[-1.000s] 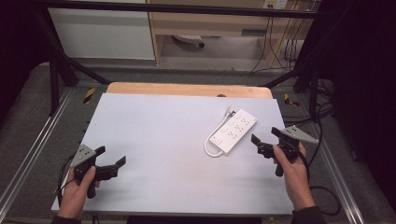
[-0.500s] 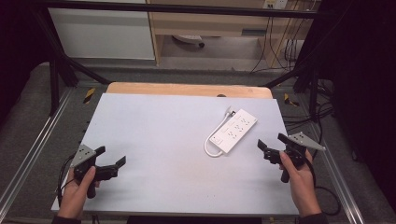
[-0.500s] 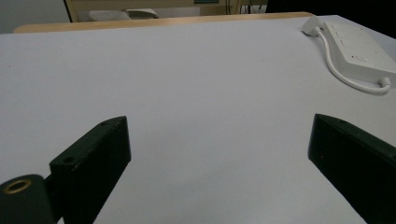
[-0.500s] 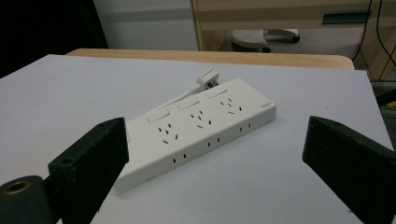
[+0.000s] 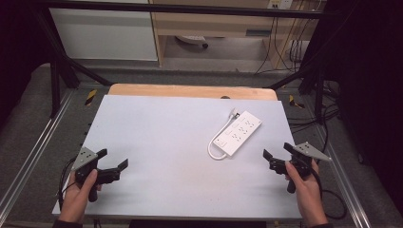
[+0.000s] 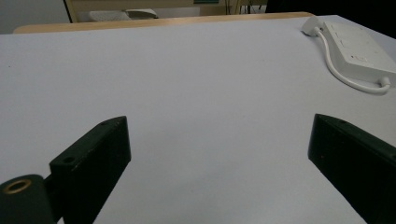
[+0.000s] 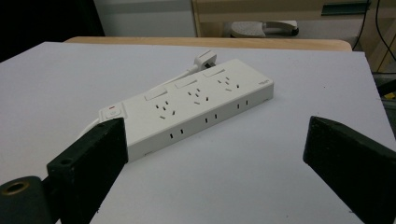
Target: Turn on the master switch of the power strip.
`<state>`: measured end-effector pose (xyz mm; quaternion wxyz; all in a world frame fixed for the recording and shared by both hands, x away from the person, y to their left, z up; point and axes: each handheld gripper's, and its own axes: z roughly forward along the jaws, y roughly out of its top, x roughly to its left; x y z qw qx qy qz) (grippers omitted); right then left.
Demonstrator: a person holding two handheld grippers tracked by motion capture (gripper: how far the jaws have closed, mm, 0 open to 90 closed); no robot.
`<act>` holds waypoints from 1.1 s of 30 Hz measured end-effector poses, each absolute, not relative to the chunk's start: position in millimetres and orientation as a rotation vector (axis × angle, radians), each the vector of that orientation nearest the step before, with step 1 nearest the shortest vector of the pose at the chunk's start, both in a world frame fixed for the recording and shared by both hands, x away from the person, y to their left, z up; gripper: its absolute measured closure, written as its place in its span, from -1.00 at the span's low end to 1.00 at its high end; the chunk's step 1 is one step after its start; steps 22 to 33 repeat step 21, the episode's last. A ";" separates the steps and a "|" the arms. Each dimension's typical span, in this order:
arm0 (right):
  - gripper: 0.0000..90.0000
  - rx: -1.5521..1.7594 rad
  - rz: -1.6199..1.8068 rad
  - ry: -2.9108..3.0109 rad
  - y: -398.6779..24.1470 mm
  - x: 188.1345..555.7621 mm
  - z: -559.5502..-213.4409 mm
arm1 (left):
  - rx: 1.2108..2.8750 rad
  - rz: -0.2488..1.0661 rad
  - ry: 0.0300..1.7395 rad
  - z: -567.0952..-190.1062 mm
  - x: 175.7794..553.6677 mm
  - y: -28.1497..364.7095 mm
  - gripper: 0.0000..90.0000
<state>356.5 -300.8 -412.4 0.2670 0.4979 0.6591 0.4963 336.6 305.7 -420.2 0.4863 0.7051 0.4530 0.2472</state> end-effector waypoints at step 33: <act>-0.87 1.317 1.177 1.975 -269.1 359.3 -450.0 | 1.719 0.599 1.099 -420.1 336.6 304.5 -0.87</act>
